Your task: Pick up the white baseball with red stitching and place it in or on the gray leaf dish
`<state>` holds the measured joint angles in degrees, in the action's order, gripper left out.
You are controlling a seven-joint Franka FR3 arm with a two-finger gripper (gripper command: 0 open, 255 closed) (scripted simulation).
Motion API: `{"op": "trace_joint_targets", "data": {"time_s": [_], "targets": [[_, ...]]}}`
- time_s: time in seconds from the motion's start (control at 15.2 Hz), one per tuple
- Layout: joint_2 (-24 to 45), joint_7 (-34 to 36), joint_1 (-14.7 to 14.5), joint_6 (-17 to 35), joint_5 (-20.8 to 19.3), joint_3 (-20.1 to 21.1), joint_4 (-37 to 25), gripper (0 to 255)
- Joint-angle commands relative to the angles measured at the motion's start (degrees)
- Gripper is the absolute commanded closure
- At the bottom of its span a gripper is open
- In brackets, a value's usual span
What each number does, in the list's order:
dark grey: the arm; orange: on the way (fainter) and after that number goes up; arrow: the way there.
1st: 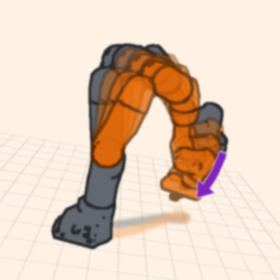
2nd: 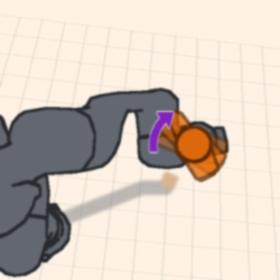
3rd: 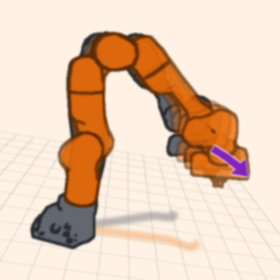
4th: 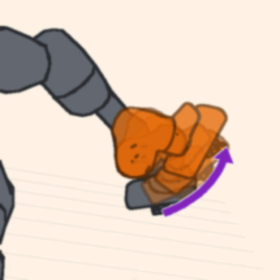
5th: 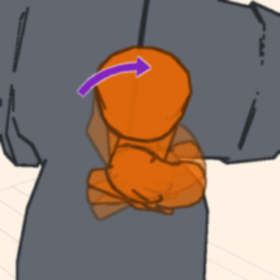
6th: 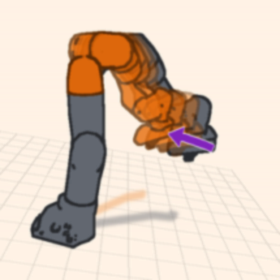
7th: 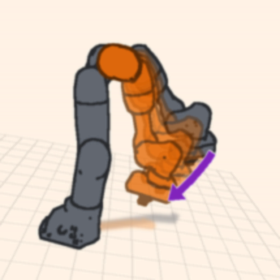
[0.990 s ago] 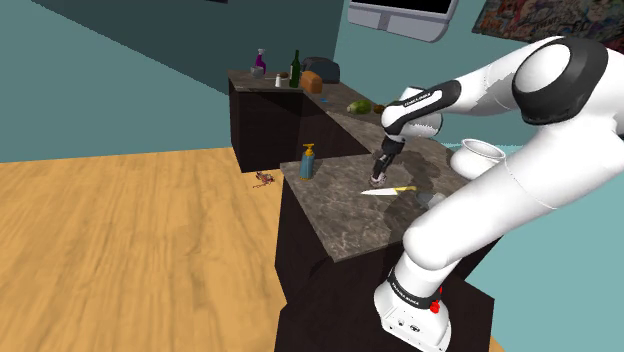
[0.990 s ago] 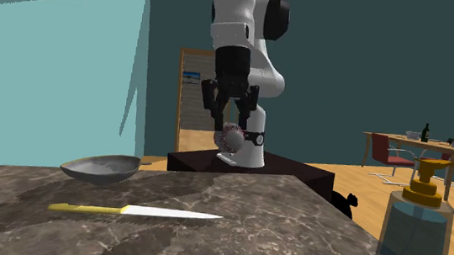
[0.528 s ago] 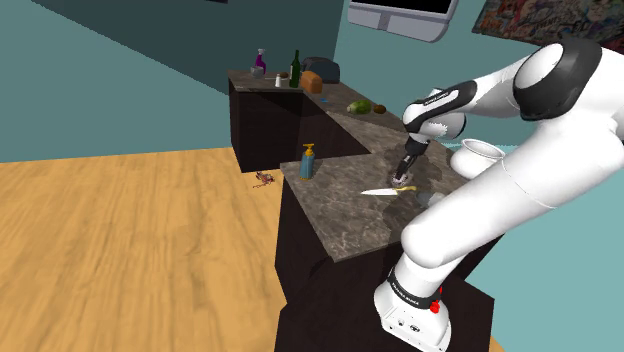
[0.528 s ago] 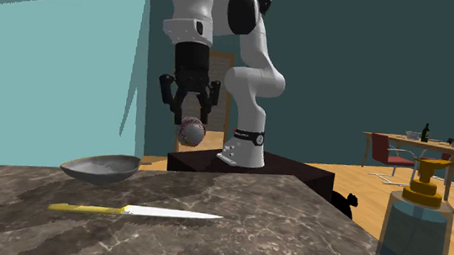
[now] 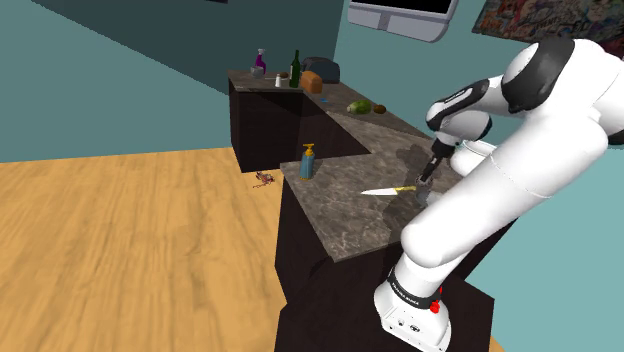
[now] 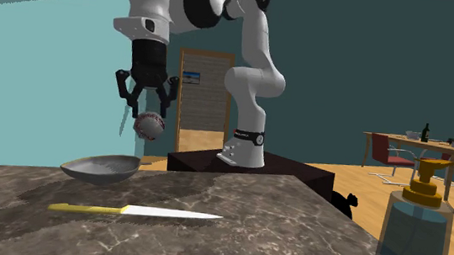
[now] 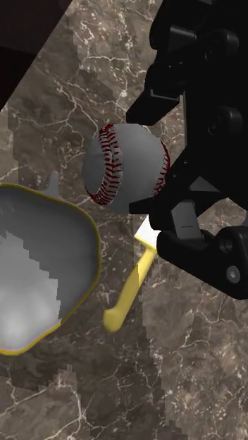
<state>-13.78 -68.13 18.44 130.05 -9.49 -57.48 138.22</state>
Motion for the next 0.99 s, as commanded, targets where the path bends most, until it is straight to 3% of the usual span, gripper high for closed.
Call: {"op": "trace_joint_targets", "data": {"time_s": [0.0, 0.2, 0.33, 0.92], "targets": [[3.3, -5.0, -1.4, -0.4, 3.2, -3.7, -3.0, 255], [9.8, -14.0, -3.3, -1.4, 10.2, -9.7, -7.3, 255], [16.6, -22.1, -3.1, -2.9, 18.1, -12.7, -10.7, 255], [26.2, -31.3, 3.5, 0.8, 30.0, -7.2, -9.9, 255]]}}
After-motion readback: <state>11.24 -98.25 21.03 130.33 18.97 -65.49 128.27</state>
